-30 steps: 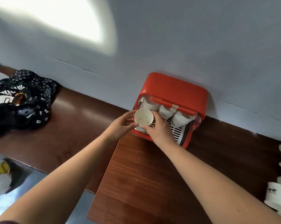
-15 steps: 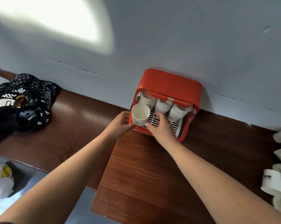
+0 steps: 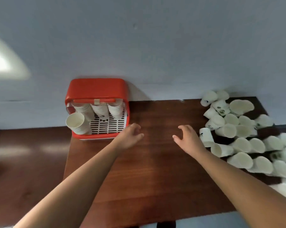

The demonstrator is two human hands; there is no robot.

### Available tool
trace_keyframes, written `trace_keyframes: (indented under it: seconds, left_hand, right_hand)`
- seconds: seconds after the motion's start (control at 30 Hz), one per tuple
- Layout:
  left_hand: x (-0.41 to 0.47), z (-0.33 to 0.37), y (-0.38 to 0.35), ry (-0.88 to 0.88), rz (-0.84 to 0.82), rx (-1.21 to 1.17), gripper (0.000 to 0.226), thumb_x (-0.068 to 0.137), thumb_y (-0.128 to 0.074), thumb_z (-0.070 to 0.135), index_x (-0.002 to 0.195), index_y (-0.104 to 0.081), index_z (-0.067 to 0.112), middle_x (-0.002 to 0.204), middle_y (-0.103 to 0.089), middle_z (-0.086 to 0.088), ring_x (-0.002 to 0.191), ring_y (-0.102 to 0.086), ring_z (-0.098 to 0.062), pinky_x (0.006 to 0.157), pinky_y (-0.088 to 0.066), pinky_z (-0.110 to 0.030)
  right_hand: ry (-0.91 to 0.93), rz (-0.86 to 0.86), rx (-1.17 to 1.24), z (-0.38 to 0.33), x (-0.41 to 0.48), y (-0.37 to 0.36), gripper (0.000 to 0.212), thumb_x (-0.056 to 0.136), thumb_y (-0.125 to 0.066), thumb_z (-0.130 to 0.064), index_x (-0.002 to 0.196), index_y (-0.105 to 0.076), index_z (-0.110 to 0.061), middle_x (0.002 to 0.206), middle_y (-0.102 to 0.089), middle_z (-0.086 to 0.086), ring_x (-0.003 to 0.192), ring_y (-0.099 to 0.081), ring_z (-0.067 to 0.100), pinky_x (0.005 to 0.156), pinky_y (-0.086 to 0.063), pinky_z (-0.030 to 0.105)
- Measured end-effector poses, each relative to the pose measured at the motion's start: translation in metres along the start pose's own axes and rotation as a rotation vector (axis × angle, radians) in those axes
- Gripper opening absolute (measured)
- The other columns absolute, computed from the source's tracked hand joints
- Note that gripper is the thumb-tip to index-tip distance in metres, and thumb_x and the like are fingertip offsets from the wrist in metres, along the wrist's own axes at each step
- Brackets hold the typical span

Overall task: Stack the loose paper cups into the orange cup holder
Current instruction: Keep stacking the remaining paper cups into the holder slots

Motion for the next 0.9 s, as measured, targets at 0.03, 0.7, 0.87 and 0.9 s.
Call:
trace_keyframes:
  seconds: [0.03,0.7,0.87,0.9]
  left_hand:
    - [0.01,0.026,-0.014,-0.041,0.011,0.018,0.044,0.093,-0.063,0.035,0.132,-0.053,0.017,0.122,-0.053,0.001,0.109,-0.056,-0.014,0.091,-0.038,-0.021]
    - [0.143,0.218,-0.311,-0.551,-0.291,1.114,0.074,0.093,-0.057,0.015,0.154,-0.022,0.04,0.157,-0.025,0.001,0.144,-0.024,-0.023,0.115,-0.021,-0.039]
    - [0.15,0.214,-0.313,-0.55,-0.279,1.234,0.07,0.089,-0.065,0.034,0.149,-0.031,0.038,0.141,-0.033,-0.005,0.13,-0.033,-0.026,0.106,-0.029,-0.036]
    - [0.149,0.211,-0.312,-0.555,-0.273,1.231,0.069,0.087,-0.066,0.039,0.147,-0.034,0.032,0.143,-0.033,-0.005,0.131,-0.033,-0.026,0.107,-0.028,-0.036]
  right_hand:
    - [-0.02,0.026,-0.001,0.024,-0.002,0.015,0.054,0.091,-0.063,-0.038,0.136,-0.051,-0.009,0.134,-0.051,0.009,0.123,-0.052,0.026,0.103,-0.043,0.037]
    - [0.166,-0.055,-0.125,0.252,0.0,0.041,0.053,0.085,-0.063,-0.027,0.132,-0.051,-0.007,0.129,-0.053,0.011,0.12,-0.049,0.031,0.104,-0.039,0.038]
    - [0.167,-0.17,-0.165,0.259,0.008,0.012,0.051,0.084,-0.061,-0.027,0.131,-0.049,-0.011,0.127,-0.052,0.008,0.117,-0.049,0.029,0.097,-0.045,0.042]
    - [0.155,-0.214,-0.19,0.262,0.01,0.006,0.053,0.083,-0.062,-0.028,0.132,-0.047,-0.012,0.128,-0.05,0.008,0.119,-0.048,0.029,0.097,-0.044,0.043]
Point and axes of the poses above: each hand's wrist, its own x-axis towards the middle knuckle, its own y-axis out of the back of the hand, z = x × y, the point moved 9 cm from there along x, towards the middle knuckle
